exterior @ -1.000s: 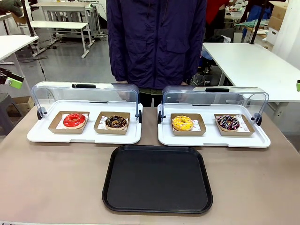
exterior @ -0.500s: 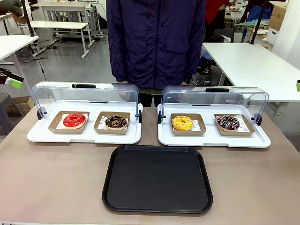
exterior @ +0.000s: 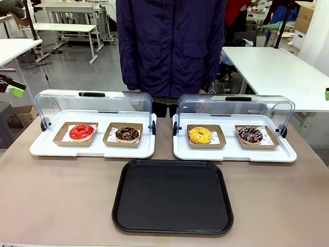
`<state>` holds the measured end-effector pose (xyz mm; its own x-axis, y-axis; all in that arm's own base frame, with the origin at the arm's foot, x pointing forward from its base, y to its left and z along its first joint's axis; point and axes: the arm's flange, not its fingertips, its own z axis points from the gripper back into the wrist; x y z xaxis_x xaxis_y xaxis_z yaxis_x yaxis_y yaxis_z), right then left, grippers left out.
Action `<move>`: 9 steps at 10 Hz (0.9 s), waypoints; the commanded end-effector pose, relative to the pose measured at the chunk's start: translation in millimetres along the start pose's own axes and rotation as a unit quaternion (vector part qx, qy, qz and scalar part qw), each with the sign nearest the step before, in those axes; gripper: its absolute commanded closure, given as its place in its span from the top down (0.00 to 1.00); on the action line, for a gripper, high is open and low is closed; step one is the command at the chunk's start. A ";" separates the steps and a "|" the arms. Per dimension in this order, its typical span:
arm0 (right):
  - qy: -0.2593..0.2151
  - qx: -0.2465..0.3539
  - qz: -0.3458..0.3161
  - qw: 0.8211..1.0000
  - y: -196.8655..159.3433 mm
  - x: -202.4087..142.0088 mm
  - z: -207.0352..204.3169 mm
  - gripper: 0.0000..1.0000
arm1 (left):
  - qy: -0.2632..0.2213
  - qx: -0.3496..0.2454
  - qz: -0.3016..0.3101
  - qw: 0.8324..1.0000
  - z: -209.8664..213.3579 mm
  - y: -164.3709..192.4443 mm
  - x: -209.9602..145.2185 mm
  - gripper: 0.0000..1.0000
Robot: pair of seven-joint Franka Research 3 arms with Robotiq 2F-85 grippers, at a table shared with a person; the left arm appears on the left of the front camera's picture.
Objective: Move the second donut from the left to the tray.
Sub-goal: Pick up the Paper togo box containing the Donut indicated by the person and place it on the Handle tray.
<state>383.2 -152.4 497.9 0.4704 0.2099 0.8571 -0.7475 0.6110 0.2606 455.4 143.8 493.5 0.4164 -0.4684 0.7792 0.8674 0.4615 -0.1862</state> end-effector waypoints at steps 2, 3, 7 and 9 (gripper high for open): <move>-0.013 0.002 0.012 1.000 -2.8 3.4 -0.7 1.00 | -0.003 -0.004 -0.002 1.000 0.0 -0.6 1.0 1.00; -0.013 0.002 0.012 1.000 -2.8 3.4 -0.7 1.00 | -0.003 -0.004 -0.002 1.000 0.0 -0.6 1.0 1.00; -0.013 0.002 0.012 1.000 -2.8 3.4 -0.7 1.00 | -0.003 -0.004 -0.002 1.000 0.0 -0.6 1.0 1.00; -0.013 0.002 0.012 1.000 -2.8 3.4 -0.7 1.00 | -0.003 -0.004 -0.002 1.000 0.0 -0.6 1.0 1.00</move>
<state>383.2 -152.4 497.9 0.4704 0.2099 0.8571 -0.7475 0.6110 0.2606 455.4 143.8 493.5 0.4164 -0.4684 0.7792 0.8674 0.4615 -0.1862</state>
